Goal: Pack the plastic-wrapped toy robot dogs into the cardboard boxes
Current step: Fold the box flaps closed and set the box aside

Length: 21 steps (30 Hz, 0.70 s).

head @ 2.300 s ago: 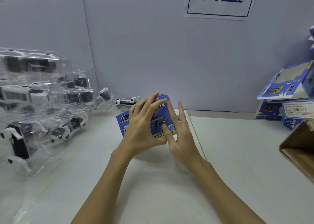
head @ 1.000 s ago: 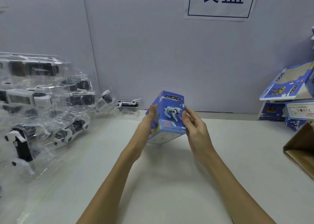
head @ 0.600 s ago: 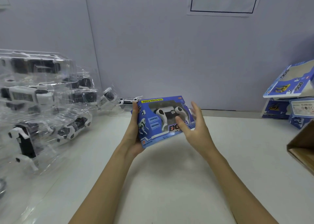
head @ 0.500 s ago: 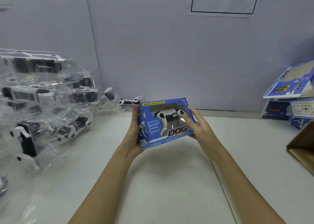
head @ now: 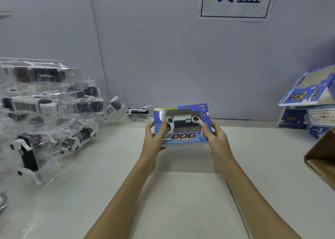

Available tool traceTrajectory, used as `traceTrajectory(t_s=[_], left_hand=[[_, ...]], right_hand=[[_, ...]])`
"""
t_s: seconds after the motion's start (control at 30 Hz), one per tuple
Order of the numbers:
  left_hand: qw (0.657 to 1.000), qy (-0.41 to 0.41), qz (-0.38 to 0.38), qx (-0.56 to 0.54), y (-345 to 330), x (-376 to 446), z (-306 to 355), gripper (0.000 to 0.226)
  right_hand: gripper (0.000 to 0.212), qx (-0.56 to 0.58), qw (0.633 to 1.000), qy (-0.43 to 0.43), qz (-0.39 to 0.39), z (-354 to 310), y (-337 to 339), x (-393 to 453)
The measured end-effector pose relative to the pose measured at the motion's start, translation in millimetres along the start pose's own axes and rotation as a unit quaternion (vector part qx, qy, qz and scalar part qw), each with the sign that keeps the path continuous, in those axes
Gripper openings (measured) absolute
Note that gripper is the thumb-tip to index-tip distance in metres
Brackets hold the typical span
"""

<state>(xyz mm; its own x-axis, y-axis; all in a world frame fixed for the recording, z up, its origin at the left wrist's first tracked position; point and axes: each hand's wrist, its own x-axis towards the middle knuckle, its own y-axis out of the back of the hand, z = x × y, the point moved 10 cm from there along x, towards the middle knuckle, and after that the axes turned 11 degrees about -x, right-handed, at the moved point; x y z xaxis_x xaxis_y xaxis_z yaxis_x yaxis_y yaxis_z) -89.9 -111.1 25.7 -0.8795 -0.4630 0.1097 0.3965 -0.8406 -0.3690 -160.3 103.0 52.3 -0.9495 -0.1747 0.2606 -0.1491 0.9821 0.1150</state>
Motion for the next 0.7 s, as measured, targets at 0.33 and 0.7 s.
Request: traceTrajectory(t_s=[0.33,0.7], left_hand=[[0.993,-0.102,-0.025,-0.06,7,-1,18,0.052],[0.999,-0.013,-0.02,-0.023,19,9,11,0.038]], right_hand=[[0.036,-0.017,0.995,0.093,0.034,-20,-3,-10],[0.044,-0.057,0.99,-0.051,-0.114,6,-9,0]])
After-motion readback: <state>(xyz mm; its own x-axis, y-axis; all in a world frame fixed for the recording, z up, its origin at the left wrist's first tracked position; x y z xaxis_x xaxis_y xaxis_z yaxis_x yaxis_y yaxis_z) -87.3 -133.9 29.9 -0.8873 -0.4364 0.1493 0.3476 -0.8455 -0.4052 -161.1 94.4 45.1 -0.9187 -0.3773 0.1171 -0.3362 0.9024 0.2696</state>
